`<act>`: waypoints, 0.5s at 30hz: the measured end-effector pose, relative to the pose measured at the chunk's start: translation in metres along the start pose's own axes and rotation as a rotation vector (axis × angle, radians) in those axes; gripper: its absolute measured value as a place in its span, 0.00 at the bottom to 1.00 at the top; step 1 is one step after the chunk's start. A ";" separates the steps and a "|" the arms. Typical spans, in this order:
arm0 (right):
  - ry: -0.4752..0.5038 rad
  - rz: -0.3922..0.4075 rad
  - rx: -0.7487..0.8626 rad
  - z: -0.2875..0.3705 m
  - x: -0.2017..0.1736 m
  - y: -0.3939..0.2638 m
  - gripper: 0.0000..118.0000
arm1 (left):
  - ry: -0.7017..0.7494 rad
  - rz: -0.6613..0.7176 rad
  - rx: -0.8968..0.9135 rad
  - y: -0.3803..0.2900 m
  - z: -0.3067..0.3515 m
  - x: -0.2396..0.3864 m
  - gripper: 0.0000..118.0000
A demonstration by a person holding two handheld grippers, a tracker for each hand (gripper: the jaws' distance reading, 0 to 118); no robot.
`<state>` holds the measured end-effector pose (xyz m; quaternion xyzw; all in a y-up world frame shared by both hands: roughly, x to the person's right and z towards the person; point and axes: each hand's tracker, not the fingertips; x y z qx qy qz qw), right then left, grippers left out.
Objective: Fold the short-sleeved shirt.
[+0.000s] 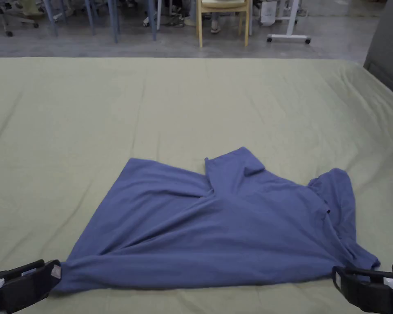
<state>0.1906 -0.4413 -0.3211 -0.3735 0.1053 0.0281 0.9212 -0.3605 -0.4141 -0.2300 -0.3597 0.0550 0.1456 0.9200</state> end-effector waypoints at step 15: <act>0.151 0.008 0.048 0.033 -0.050 -0.016 0.02 | -0.010 0.140 -0.136 0.003 -0.054 -0.011 0.81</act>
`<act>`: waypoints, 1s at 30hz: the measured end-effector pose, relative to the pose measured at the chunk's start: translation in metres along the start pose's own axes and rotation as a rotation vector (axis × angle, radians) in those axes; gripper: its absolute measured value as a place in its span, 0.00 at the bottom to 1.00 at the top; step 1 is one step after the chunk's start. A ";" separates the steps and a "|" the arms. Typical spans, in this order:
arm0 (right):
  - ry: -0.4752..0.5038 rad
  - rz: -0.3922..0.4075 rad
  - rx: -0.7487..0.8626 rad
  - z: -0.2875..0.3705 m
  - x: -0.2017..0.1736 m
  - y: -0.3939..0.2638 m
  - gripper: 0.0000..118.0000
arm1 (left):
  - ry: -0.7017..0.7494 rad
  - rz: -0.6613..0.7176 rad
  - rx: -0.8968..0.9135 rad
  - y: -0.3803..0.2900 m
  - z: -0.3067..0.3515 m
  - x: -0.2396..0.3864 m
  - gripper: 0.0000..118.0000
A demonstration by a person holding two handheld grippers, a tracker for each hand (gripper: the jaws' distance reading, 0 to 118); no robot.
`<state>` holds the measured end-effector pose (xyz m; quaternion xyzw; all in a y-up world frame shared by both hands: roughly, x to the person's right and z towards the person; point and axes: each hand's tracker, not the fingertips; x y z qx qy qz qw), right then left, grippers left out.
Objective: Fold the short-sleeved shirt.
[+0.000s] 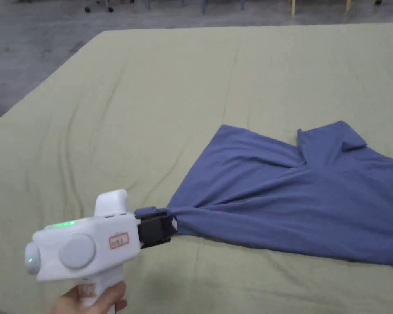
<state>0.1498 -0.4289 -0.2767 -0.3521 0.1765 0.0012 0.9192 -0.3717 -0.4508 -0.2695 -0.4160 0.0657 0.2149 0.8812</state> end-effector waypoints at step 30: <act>-0.089 -0.121 -0.315 -0.323 0.102 0.213 1.00 | -0.072 -0.084 0.042 0.045 -0.043 0.019 0.08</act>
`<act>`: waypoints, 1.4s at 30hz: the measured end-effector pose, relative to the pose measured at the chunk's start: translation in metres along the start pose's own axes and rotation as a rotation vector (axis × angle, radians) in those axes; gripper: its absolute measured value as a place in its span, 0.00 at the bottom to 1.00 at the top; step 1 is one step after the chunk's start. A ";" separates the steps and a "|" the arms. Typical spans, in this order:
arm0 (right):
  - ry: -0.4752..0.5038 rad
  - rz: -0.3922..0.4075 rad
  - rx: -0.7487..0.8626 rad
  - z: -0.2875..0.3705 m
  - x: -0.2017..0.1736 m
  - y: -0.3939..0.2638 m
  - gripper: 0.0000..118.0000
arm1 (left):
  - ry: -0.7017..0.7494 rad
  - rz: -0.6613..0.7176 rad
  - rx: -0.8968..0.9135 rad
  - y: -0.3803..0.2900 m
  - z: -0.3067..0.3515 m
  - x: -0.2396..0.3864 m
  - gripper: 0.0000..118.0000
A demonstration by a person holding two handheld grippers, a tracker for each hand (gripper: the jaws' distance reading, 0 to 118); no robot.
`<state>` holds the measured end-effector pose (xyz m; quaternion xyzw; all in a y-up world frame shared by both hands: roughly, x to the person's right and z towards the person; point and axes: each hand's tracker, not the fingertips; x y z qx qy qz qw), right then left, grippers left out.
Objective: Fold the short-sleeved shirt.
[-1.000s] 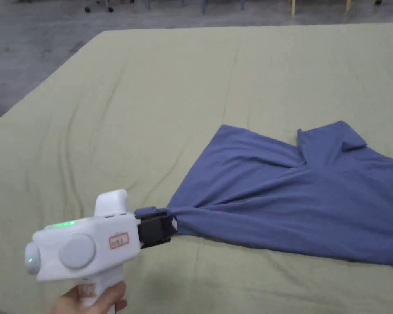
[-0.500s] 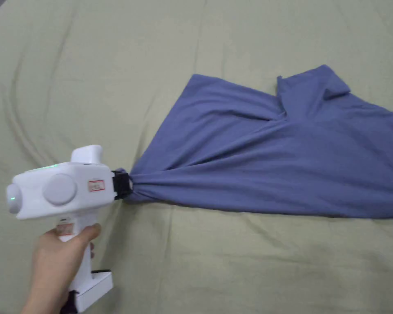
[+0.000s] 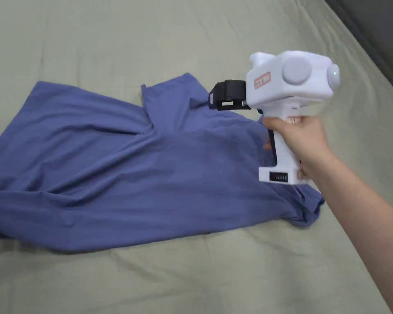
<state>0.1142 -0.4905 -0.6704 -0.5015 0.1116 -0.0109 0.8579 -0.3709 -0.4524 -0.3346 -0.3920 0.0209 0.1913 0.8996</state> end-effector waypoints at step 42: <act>-0.081 -0.012 1.105 0.525 -0.031 0.216 0.03 | 0.038 -0.256 0.625 0.436 0.195 0.224 0.07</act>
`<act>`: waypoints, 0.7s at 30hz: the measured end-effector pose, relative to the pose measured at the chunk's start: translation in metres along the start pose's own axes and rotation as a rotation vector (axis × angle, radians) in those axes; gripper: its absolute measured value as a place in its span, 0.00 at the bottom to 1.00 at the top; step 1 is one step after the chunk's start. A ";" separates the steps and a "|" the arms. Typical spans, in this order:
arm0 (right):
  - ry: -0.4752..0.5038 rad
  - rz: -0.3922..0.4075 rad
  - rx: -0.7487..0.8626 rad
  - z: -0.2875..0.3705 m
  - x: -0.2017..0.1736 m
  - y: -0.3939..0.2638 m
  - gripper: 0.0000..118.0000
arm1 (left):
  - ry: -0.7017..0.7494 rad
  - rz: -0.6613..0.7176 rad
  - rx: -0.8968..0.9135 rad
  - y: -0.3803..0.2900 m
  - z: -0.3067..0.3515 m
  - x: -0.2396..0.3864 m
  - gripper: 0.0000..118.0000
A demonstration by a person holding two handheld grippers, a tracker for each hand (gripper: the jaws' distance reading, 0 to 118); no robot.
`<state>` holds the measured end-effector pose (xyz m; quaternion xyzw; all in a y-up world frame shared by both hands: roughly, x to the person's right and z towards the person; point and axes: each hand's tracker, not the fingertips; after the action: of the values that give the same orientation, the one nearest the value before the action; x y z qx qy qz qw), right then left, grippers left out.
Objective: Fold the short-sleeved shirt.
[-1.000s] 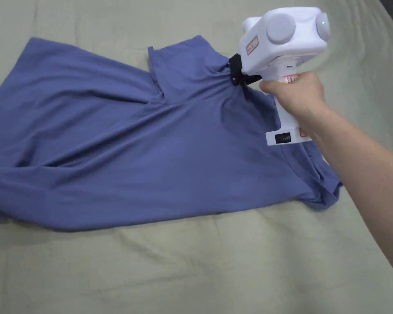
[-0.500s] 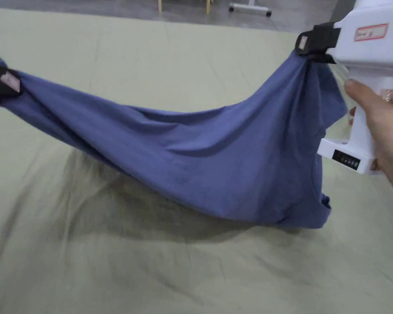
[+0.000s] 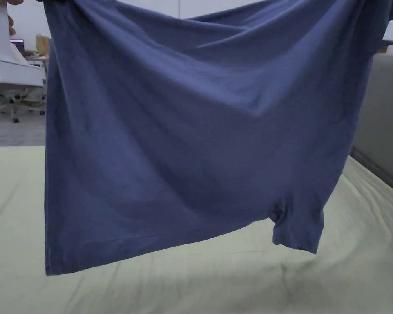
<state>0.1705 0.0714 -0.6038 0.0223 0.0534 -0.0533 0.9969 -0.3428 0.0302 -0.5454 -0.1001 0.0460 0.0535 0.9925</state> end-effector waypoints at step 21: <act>-0.077 0.124 -0.402 -0.063 0.005 -0.291 0.03 | 0.079 -0.164 -0.392 -0.239 -0.156 -0.023 0.07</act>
<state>0.1376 -0.2156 -0.6784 -0.1759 0.0234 0.0192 0.9839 -0.3505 -0.2365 -0.6487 -0.2966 0.0654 -0.0234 0.9525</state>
